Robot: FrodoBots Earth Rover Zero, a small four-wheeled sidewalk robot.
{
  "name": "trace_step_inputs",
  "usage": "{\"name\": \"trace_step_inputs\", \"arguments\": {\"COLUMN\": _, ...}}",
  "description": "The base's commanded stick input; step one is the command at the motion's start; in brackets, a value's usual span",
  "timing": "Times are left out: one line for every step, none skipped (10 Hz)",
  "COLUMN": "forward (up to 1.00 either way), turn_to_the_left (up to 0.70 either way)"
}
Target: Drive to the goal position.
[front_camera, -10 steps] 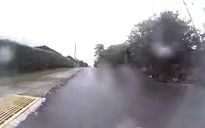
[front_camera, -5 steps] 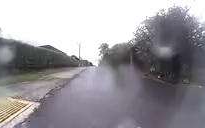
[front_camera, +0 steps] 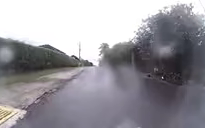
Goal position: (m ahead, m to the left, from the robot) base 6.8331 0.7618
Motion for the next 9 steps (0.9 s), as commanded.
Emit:
{"name": "trace_step_inputs", "arguments": {"forward": 0.70, "turn_to_the_left": -0.35}}
{"name": "trace_step_inputs", "arguments": {"forward": 0.70, "turn_to_the_left": -0.13}}
{"name": "trace_step_inputs", "arguments": {"forward": 0.70, "turn_to_the_left": 0.00}}
{"name": "trace_step_inputs", "arguments": {"forward": 0.70, "turn_to_the_left": 0.00}}
{"name": "trace_step_inputs", "arguments": {"forward": 0.70, "turn_to_the_left": 0.00}}
{"name": "trace_step_inputs", "arguments": {"forward": 0.70, "turn_to_the_left": 0.00}}
{"name": "trace_step_inputs", "arguments": {"forward": 0.70, "turn_to_the_left": 0.00}}
{"name": "trace_step_inputs", "arguments": {"forward": 0.70, "turn_to_the_left": 0.00}}
{"name": "trace_step_inputs", "arguments": {"forward": 0.70, "turn_to_the_left": 0.00}}
